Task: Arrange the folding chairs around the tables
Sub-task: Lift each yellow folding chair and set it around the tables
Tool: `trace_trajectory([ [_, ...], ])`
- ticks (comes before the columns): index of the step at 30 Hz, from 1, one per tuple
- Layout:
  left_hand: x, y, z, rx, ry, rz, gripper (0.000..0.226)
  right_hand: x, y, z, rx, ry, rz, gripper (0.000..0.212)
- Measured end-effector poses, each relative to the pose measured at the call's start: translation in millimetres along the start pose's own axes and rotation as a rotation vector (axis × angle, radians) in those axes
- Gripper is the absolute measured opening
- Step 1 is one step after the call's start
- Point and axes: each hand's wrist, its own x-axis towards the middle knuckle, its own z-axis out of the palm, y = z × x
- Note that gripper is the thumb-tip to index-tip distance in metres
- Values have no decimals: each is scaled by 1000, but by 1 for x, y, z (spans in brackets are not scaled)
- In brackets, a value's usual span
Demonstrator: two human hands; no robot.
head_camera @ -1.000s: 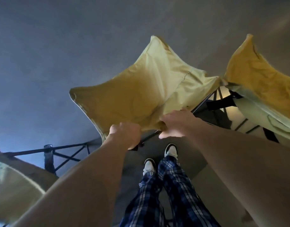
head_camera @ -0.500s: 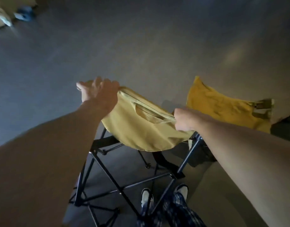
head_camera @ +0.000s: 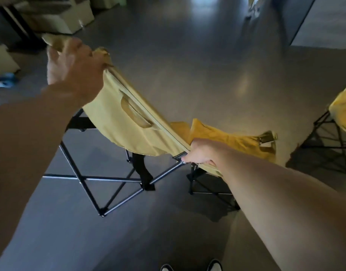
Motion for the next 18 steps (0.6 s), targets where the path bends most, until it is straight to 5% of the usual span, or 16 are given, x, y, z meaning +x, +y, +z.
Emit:
trace_trajectory([
  [8, 90, 41, -53, -32, 251, -115, 31, -3, 49, -87, 79, 552, -98, 33],
  [18, 203, 207, -75, -455, 309, 103, 31, -60, 179, -140, 110, 816, 417, 31],
])
